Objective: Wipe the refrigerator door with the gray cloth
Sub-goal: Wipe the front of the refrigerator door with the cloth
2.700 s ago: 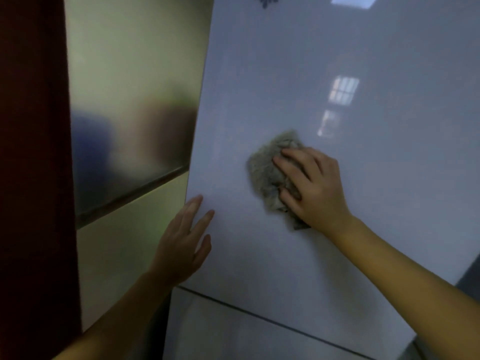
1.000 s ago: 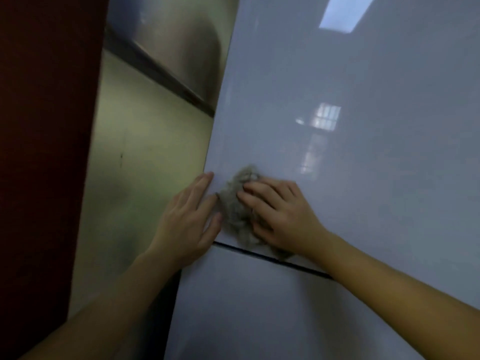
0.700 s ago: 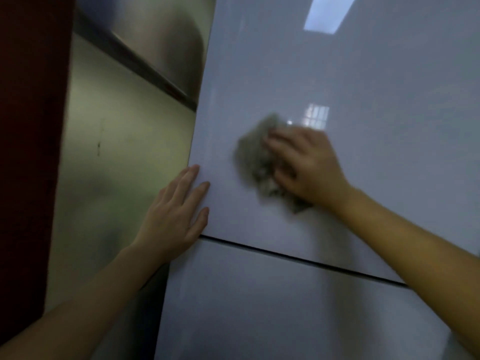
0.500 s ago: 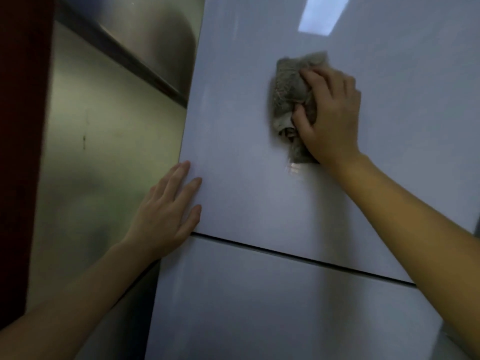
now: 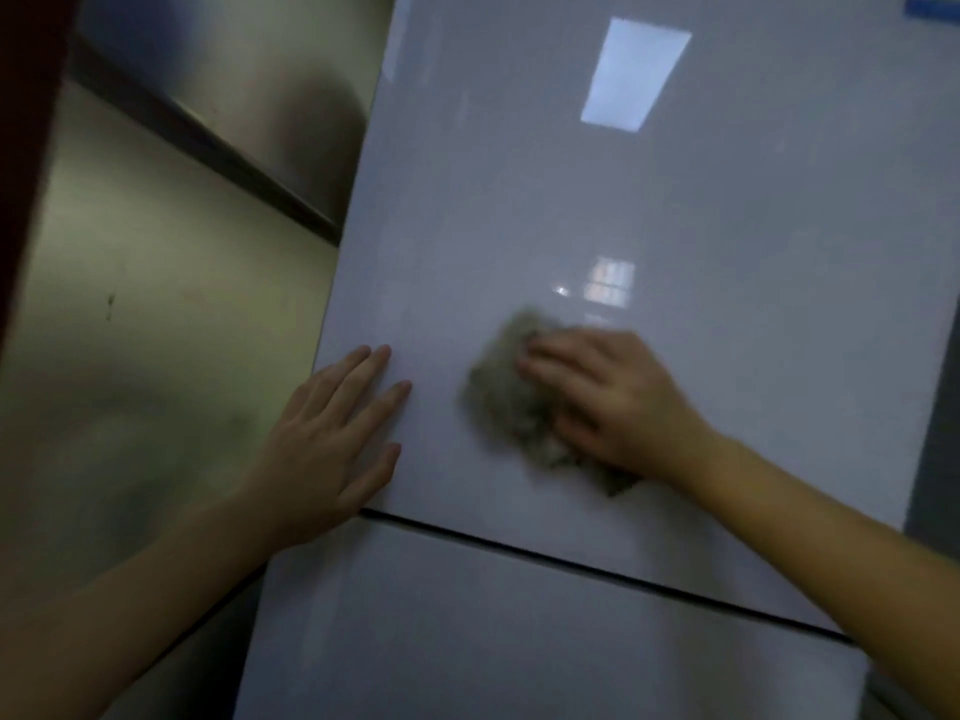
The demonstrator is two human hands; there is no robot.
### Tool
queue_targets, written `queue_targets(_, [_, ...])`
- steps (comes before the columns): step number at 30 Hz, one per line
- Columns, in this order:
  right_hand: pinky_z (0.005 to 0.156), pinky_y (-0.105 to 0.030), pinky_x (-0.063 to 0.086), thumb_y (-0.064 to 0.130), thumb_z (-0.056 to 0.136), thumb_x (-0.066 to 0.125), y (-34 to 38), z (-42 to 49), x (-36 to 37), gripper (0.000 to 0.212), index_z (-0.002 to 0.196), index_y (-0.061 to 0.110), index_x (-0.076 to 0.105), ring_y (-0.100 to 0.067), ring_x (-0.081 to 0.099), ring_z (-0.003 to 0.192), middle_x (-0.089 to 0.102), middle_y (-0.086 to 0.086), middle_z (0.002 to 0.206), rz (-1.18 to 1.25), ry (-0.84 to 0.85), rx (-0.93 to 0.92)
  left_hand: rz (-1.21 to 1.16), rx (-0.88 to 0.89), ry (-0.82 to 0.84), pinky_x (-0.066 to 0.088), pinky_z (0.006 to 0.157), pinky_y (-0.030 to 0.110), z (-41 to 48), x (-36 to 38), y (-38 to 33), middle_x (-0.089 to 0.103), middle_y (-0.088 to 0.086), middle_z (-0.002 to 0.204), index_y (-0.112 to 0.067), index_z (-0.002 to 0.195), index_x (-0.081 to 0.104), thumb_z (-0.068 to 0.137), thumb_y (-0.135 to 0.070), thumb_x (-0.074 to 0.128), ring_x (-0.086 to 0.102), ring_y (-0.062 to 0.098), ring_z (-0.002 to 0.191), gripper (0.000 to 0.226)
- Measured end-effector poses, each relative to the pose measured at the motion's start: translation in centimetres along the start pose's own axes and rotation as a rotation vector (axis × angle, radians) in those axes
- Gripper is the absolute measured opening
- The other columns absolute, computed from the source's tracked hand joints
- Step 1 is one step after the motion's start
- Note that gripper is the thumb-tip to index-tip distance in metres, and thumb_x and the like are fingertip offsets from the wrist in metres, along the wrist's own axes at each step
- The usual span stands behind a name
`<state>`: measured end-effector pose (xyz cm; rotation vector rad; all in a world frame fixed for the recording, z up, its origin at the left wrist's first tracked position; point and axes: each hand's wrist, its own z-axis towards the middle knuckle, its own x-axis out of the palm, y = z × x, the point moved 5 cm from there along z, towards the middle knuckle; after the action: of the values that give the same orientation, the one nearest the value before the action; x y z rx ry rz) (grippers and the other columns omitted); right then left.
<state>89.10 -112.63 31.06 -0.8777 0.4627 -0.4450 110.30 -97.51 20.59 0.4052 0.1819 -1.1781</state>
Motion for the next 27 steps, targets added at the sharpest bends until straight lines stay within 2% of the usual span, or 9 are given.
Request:
queue_targets(4, [0.1, -0.04, 0.038, 0.03, 0.089, 0.06, -9.5, 0.0, -4.6, 0.052, 0.138, 0.013, 0.058, -0.038, 0.053, 0.121, 0.058, -0.012, 0.139, -0.078, -0.167, 0.509, -0.036, -0.165, -0.054, 0.034, 0.115, 0.052, 1.1, 0.5, -1.5, 0.032, 0.014, 0.162, -0.014, 0.146, 0.049, 0.098, -0.047, 0.037, 0.034, 0.034, 0.149, 0.059])
queue_targets(7, [0.099, -0.04, 0.038, 0.031, 0.09, 0.061, -9.9, -0.8, -5.0, 0.052, 0.139, 0.013, 0.057, -0.035, 0.051, 0.122, 0.057, -0.01, 0.139, -0.068, -0.198, 0.581, -0.051, -0.265, -0.099, 0.031, 0.115, 0.056, 2.0, 0.7, -2.8, 0.034, 0.014, 0.161, -0.014, 0.145, 0.048, 0.097, -0.048, 0.037, 0.034, 0.036, 0.148, 0.06])
queue_targets(10, [0.104, -0.042, 0.037, 0.034, 0.089, 0.06, -5.9, -2.6, -3.2, 0.054, 0.139, 0.013, 0.059, -0.035, 0.051, 0.123, 0.058, -0.014, 0.14, -0.045, -0.115, 0.465, -0.045, -0.309, -0.125, 0.029, 0.117, 0.059, 2.5, 0.9, -3.4, 0.033, 0.015, 0.161, -0.015, 0.147, 0.045, 0.096, -0.049, 0.036, 0.032, 0.036, 0.148, 0.062])
queue_targets(12, [0.103, -0.044, 0.042, 0.032, 0.094, 0.057, -0.6, -5.3, -1.5, 0.048, 0.136, 0.011, 0.062, -0.036, 0.055, 0.123, 0.062, -0.015, 0.138, 0.004, -0.046, 0.263, -0.036, -0.306, -0.12, 0.027, 0.117, 0.06, 2.3, 1.2, -3.5, 0.031, 0.015, 0.162, -0.015, 0.149, 0.043, 0.095, -0.051, 0.036, 0.03, 0.037, 0.149, 0.065])
queue_targets(15, [0.094, -0.04, 0.051, 0.025, 0.101, 0.05, 7.3, -9.6, 0.1, 0.037, 0.133, 0.013, 0.067, -0.032, 0.063, 0.123, 0.066, -0.01, 0.136, 0.078, 0.105, -0.071, 0.006, -0.274, -0.094, 0.03, 0.115, 0.061, 2.2, 1.5, -3.2, 0.03, 0.016, 0.162, -0.016, 0.151, 0.039, 0.094, -0.054, 0.036, 0.029, 0.038, 0.148, 0.068])
queue_targets(18, [0.092, -0.037, 0.05, 0.022, 0.102, 0.05, 8.4, -11.0, 0.0, 0.036, 0.132, 0.015, 0.067, -0.029, 0.063, 0.123, 0.066, -0.007, 0.135, 0.083, 0.136, -0.116, 0.012, -0.273, -0.062, 0.028, 0.117, 0.06, 2.2, 1.5, -3.0, 0.025, 0.017, 0.163, -0.017, 0.153, 0.034, 0.094, -0.057, 0.033, 0.025, 0.038, 0.15, 0.071])
queue_targets(22, [0.094, -0.042, 0.047, 0.024, 0.095, 0.057, 2.0, -10.0, -2.5, 0.042, 0.134, 0.01, 0.065, -0.034, 0.061, 0.121, 0.064, -0.014, 0.136, -0.045, 0.04, 0.076, -0.048, -0.336, -0.048, 0.022, 0.12, 0.059, 2.6, 1.2, -4.0, 0.02, 0.019, 0.165, -0.014, 0.153, 0.03, 0.092, -0.061, 0.029, 0.018, 0.038, 0.153, 0.077])
queue_targets(24, [0.098, -0.044, 0.044, 0.025, 0.093, 0.059, -2.4, -9.7, -4.4, 0.047, 0.137, 0.01, 0.06, -0.036, 0.055, 0.121, 0.062, -0.016, 0.138, -0.09, -0.041, 0.292, -0.061, -0.324, -0.052, 0.019, 0.122, 0.058, 3.1, 1.1, -5.1, 0.018, 0.018, 0.166, -0.014, 0.153, 0.03, 0.093, -0.06, 0.029, 0.017, 0.038, 0.154, 0.076])
queue_targets(27, [0.104, -0.042, 0.039, 0.025, 0.093, 0.06, -7.1, -10.3, -7.0, 0.05, 0.141, 0.012, 0.055, -0.034, 0.05, 0.124, 0.056, -0.012, 0.14, -0.099, -0.142, 0.607, -0.034, -0.203, -0.067, 0.017, 0.123, 0.056, 4.1, 1.2, -7.3, 0.019, 0.017, 0.166, -0.014, 0.154, 0.032, 0.095, -0.056, 0.032, 0.018, 0.036, 0.154, 0.072])
